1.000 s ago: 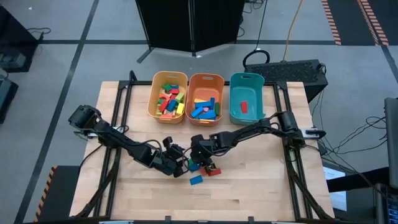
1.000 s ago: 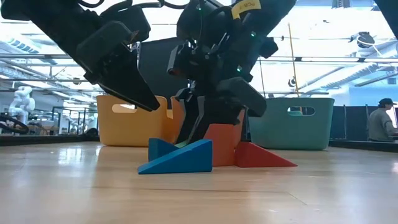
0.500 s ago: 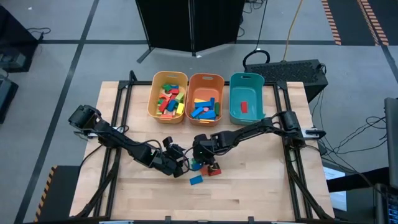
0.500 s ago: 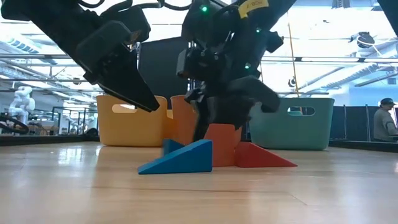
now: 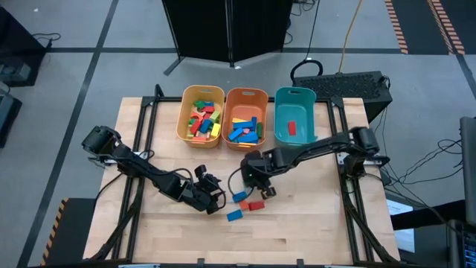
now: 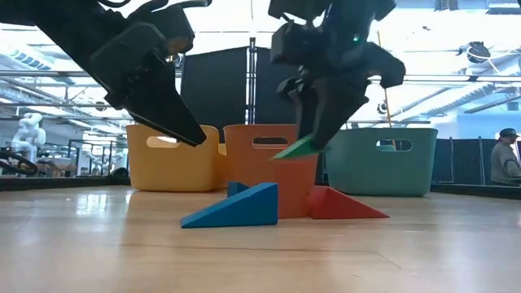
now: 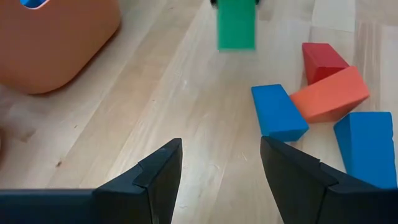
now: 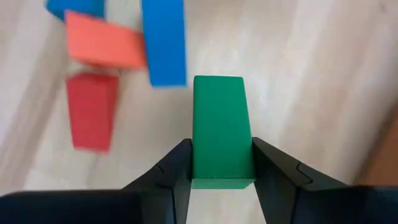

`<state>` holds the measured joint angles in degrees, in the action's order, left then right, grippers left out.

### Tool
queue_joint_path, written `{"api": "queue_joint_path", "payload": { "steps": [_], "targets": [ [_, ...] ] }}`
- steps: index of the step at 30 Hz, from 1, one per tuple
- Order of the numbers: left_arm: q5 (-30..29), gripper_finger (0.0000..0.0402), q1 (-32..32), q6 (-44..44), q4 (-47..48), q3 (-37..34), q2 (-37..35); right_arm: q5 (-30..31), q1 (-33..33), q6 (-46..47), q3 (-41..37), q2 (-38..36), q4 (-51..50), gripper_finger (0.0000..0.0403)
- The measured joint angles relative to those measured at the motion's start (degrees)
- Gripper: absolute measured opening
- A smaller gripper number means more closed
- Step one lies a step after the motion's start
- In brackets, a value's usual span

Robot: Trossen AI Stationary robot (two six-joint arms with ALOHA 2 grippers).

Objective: Sort blocks by size
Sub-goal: Put the green triangle block into the blue bin

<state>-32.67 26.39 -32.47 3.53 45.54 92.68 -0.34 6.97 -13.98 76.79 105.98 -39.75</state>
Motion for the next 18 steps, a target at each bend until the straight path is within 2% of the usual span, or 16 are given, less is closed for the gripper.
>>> {"api": "queue_joint_path", "payload": {
  "steps": [3,18],
  "targets": [
    [0.0,0.0219,0.0,0.0,0.0,0.0,0.0,2.0,-0.9,0.1,0.0,-2.5,-4.8,0.0131],
    [0.0,0.0219,0.0,0.2,0.0,0.0,0.0,2.1,-9.4,2.0,0.1,-22.1,-22.3,0.0132]
  ]
}}
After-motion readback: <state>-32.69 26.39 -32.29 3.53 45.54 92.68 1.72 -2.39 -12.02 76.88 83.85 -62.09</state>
